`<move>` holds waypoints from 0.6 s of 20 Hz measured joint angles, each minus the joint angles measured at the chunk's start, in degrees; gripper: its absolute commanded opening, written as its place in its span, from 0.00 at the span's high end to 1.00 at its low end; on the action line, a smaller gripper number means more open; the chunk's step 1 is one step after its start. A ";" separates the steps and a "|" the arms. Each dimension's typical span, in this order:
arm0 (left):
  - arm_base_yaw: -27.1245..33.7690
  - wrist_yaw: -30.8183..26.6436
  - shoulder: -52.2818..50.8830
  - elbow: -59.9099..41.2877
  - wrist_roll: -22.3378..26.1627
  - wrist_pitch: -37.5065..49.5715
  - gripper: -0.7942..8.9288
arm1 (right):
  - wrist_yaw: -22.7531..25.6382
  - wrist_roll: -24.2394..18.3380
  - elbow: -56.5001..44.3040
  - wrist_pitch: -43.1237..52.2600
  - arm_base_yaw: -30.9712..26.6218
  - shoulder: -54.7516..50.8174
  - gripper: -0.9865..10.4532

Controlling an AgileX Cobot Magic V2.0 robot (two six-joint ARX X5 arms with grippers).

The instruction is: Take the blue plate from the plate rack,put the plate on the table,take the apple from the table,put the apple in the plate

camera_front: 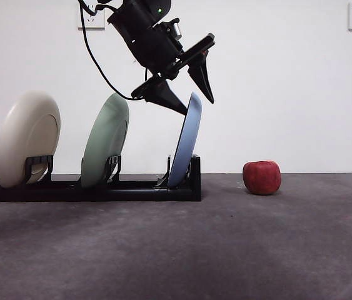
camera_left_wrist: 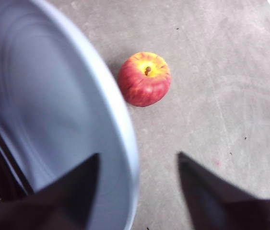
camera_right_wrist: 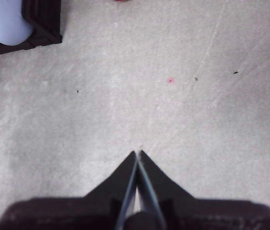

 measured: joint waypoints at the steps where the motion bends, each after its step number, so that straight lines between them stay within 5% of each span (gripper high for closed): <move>1: -0.04 -0.02 0.00 0.00 0.28 0.00 0.85 | 0.00 0.00 0.00 0.00 0.00 0.00 0.91; 12: -0.20 -1.29 0.04 0.00 2.12 0.11 0.93 | 0.66 -0.28 0.00 -1.31 0.00 0.00 0.91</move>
